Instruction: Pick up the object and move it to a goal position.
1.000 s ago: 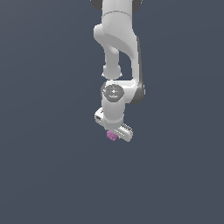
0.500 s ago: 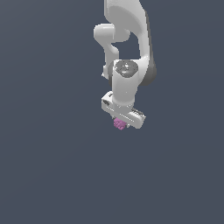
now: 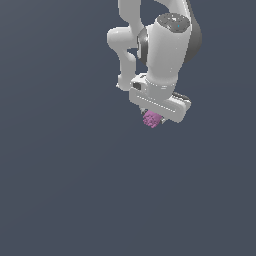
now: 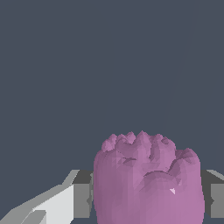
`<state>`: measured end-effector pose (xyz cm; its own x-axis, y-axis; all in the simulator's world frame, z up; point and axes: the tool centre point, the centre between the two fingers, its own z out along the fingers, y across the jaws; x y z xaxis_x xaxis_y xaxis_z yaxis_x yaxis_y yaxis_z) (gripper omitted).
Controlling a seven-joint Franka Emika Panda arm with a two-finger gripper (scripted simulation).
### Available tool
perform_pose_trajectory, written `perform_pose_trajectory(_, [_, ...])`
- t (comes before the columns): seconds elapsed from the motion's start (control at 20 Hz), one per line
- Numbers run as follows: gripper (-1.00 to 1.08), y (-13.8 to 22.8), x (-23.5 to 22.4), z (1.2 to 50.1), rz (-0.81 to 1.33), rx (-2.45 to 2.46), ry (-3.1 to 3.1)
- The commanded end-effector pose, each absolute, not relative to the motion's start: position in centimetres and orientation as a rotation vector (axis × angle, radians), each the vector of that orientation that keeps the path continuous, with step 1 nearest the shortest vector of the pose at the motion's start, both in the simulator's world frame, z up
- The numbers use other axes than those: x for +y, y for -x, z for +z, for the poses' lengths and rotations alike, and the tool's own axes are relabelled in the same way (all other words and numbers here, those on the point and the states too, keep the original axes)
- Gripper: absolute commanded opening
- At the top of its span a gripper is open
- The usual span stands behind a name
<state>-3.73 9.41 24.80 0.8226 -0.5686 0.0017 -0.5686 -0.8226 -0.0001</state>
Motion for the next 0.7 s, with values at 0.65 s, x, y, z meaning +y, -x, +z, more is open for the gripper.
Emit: perform_pose_trajectory(0.65, [-1.00,6.2,14.3,34.8,0.001,-0.936,-2.998])
